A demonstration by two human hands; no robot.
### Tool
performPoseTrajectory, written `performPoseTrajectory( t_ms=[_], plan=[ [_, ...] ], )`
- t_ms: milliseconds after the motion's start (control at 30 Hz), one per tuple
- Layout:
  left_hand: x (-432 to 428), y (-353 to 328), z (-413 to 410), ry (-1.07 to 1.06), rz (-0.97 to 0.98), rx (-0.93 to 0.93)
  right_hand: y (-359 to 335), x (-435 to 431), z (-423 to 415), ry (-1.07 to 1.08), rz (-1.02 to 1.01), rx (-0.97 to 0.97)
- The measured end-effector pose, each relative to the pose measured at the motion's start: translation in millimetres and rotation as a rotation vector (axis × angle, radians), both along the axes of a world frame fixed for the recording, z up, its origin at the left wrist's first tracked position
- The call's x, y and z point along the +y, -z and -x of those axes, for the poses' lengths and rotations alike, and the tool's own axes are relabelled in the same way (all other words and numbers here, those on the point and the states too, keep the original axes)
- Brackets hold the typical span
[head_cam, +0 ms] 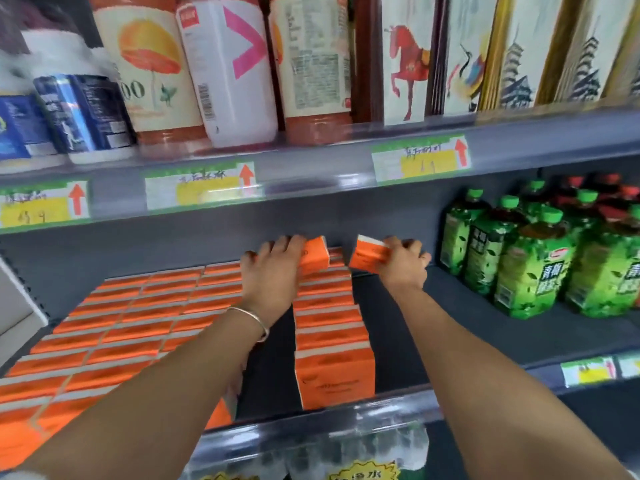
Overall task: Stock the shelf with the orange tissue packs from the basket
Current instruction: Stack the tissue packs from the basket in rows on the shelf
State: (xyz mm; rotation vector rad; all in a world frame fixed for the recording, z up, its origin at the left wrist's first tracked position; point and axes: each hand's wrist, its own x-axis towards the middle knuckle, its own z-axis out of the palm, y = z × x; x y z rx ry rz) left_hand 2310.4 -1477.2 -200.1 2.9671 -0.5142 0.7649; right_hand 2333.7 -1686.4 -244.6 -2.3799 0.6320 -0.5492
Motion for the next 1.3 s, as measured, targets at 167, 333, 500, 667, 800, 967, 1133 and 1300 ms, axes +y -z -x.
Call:
performPoseTrajectory(
  t_ms=[167, 333, 500, 667, 800, 967, 1133, 1300],
  plan=[
    [-10, 11, -39, 0.050, 0.068, 0.043, 26, -15, -50, -0.007, -0.015, 0.177],
    [-14, 17, -62, 0.093, 0.140, 0.051, 36, -16, -86, -0.112, 0.043, 0.235],
    [-16, 18, -73, 0.099, 0.273, 0.111, 47, -11, -105, 0.010, 0.122, 0.155],
    [-20, 16, -75, 0.086, 0.394, 0.155, 57, -8, -103, 0.064, 0.291, 0.101],
    [-28, 12, -70, 0.016, 0.375, 0.114, 48, -11, -93, 0.005, 0.248, 0.098],
    [-39, 12, -67, 0.154, 0.545, 0.149, 16, -4, -66, -0.408, -0.242, -0.255],
    [-56, 14, -60, 0.305, 0.783, 0.267, -12, 1, -38, -0.659, -0.757, -0.239],
    [-64, 13, -56, 0.340, 0.739, 0.311, -14, -18, -35, -0.430, -0.677, -0.312]
  ],
)
